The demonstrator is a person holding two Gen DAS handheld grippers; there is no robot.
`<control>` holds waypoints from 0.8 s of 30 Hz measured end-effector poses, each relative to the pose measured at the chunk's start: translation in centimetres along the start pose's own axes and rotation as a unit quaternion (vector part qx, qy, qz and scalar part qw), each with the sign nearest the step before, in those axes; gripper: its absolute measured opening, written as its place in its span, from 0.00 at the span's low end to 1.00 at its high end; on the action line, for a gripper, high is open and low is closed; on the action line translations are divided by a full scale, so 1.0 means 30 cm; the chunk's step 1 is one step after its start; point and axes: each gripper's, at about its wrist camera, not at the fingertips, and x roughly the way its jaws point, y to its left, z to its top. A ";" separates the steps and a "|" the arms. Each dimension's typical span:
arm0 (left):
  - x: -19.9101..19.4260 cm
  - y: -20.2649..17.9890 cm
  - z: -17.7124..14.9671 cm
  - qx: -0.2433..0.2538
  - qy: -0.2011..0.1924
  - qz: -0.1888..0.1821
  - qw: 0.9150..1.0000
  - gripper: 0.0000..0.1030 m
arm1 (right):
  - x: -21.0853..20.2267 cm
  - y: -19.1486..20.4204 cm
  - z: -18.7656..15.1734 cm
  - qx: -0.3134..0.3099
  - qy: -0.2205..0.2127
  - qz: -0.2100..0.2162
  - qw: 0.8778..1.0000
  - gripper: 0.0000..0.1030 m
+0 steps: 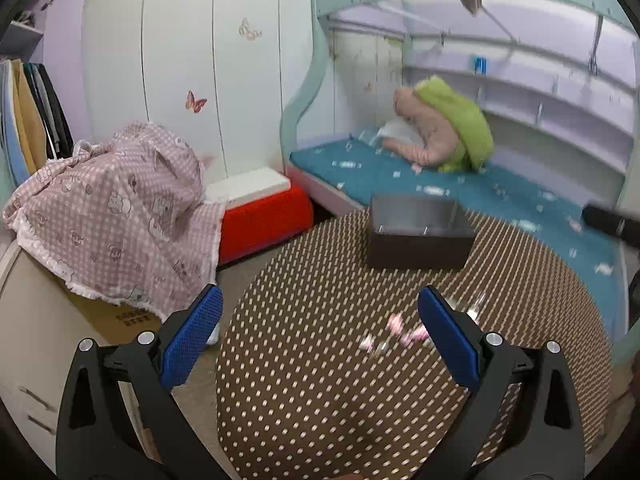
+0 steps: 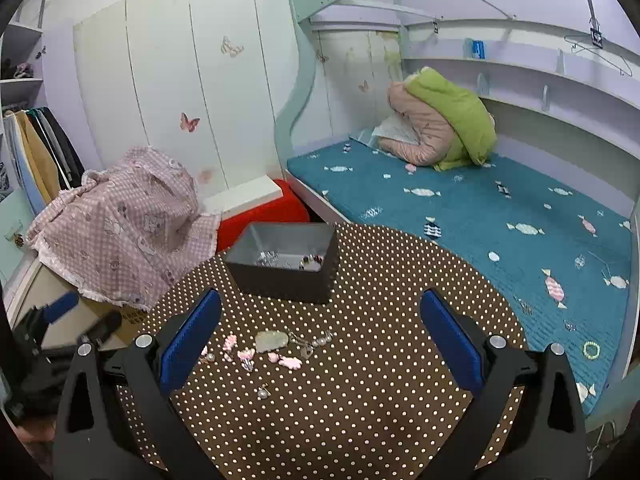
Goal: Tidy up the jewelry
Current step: 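Move both tools back toward the remaining jewelry on the table, then grasp the silver pearl earrings with the right tool while the left grasps a silver charm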
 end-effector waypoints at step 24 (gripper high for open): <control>0.462 -0.075 -0.172 0.017 0.155 -0.051 0.986 0.65 | 0.171 -0.065 -0.089 0.018 0.080 -0.010 0.997 0.93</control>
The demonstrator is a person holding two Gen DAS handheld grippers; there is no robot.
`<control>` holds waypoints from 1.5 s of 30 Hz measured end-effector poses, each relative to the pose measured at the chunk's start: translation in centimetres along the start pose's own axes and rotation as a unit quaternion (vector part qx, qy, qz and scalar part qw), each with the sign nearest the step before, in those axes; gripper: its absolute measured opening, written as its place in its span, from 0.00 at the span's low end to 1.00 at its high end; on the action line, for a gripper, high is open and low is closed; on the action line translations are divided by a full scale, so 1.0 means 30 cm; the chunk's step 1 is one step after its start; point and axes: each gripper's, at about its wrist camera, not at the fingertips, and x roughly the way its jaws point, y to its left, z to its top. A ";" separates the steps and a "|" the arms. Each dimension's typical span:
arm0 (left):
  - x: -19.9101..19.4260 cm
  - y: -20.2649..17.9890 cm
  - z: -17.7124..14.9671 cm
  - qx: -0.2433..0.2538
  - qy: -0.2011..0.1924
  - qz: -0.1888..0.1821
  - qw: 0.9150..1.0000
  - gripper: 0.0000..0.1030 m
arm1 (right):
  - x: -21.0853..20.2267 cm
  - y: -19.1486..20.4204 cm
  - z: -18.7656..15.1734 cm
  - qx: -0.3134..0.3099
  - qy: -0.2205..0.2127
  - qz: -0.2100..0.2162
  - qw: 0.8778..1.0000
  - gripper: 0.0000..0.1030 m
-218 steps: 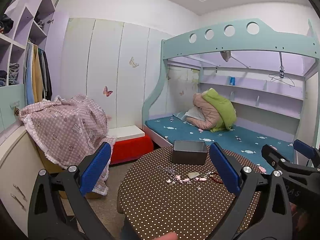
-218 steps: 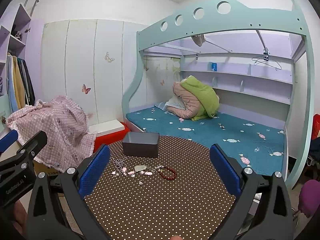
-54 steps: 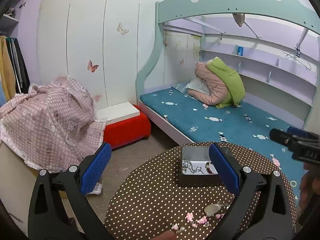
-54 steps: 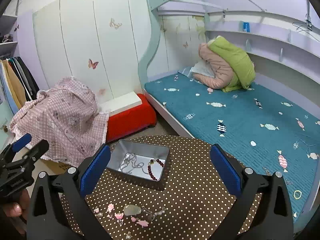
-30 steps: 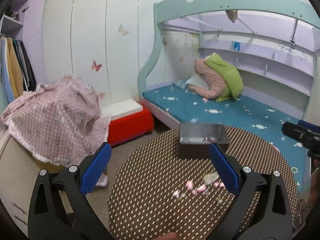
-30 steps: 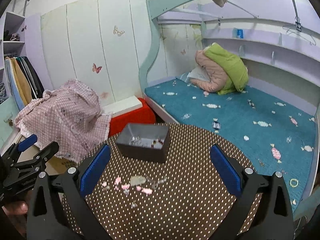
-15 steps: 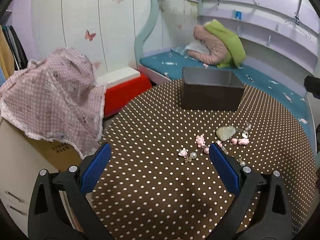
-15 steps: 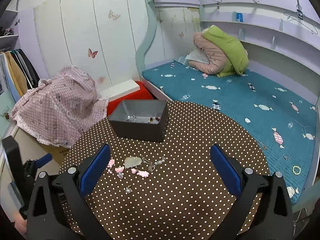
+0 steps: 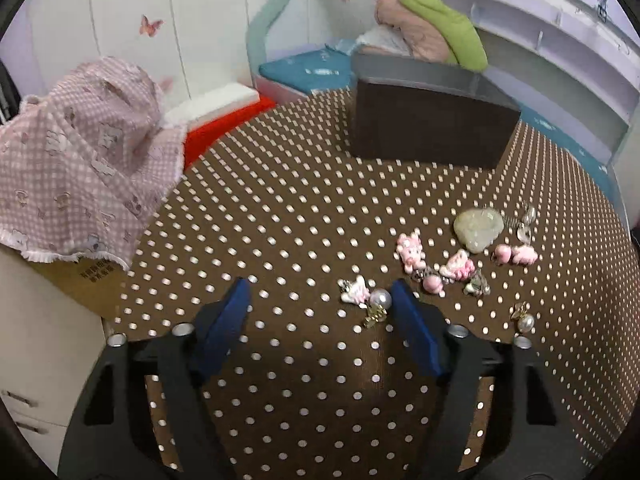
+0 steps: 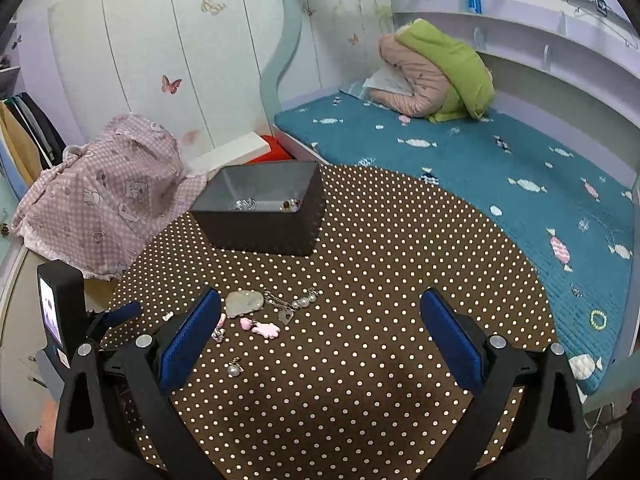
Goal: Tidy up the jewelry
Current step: 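Grasp the silver pearl earrings with the right tool while the left grasps a silver charm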
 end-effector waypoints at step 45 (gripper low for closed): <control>-0.193 0.024 0.085 -0.011 -0.060 -0.064 0.996 0.11 | 0.167 0.064 0.005 -0.101 0.055 0.025 0.993 0.22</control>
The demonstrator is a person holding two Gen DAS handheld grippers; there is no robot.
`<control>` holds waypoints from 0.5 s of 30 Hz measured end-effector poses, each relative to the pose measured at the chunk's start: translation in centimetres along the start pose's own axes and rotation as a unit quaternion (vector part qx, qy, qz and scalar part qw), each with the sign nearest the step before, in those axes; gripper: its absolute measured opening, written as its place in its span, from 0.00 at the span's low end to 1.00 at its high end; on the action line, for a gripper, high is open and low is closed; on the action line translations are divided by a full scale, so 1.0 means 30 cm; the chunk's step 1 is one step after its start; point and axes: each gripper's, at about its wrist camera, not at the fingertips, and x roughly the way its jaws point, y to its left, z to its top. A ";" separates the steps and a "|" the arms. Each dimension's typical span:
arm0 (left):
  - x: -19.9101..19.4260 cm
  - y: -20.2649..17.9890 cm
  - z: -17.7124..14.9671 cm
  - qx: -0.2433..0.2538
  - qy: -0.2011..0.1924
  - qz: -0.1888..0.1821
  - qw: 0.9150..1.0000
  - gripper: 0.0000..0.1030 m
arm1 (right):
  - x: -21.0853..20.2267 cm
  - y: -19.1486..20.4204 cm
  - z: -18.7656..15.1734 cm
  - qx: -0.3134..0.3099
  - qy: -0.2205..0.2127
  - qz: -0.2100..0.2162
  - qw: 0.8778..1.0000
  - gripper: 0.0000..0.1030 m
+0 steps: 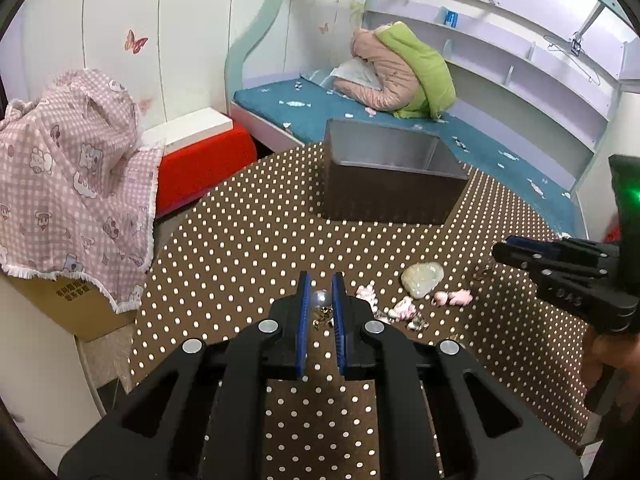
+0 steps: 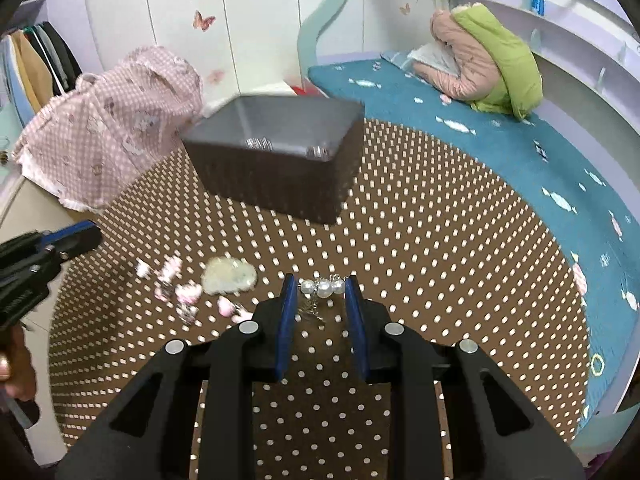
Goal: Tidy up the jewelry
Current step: 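Grasp the silver pearl earrings with the right tool while the left grasps a silver charm, then lower both held pieces into the gray tin and open both tools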
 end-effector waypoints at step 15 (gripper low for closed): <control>-0.184 -0.034 0.261 0.027 -0.088 -0.022 0.996 0.11 | -0.278 0.060 0.290 -0.047 -0.118 0.019 0.992 0.22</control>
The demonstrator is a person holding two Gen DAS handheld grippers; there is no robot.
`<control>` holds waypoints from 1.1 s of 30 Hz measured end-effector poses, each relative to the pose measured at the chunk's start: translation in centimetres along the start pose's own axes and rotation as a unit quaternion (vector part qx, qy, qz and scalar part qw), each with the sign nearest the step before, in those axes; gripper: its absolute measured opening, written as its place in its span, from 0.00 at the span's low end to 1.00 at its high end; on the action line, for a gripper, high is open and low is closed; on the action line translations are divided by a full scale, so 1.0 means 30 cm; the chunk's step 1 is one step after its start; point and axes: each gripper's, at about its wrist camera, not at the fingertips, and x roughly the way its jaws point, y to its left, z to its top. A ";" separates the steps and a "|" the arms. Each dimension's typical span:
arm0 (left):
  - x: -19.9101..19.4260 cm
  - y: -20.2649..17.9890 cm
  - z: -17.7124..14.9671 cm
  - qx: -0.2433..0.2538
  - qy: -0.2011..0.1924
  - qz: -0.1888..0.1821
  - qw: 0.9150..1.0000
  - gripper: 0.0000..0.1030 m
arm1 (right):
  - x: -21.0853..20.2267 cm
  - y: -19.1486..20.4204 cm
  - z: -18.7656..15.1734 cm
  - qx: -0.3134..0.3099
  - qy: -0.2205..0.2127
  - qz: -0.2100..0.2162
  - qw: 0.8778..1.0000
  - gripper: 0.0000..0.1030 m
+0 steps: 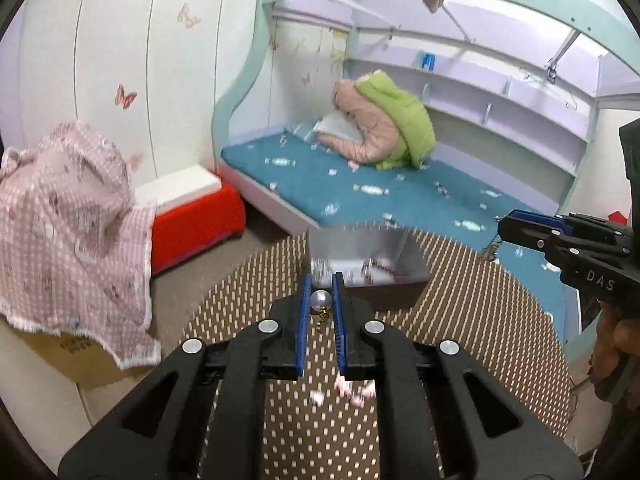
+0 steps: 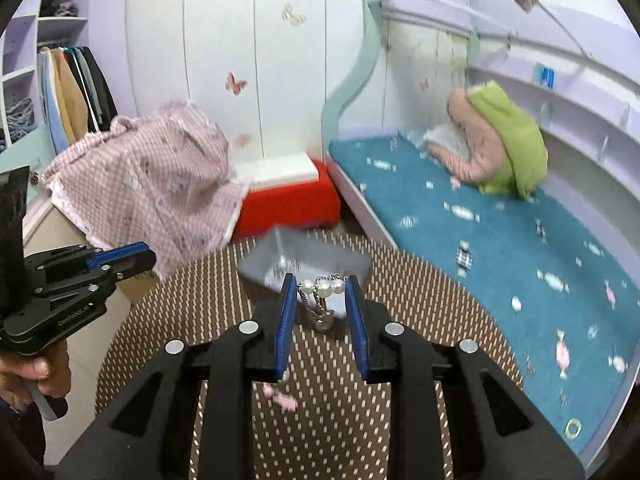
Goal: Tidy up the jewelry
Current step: 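Lower both held pieces into the gray tin and open both tools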
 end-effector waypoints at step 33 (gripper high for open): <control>0.496 -0.100 0.282 0.006 0.094 -0.059 0.994 0.23 | 0.435 -0.131 0.068 0.051 0.119 0.020 0.991 0.26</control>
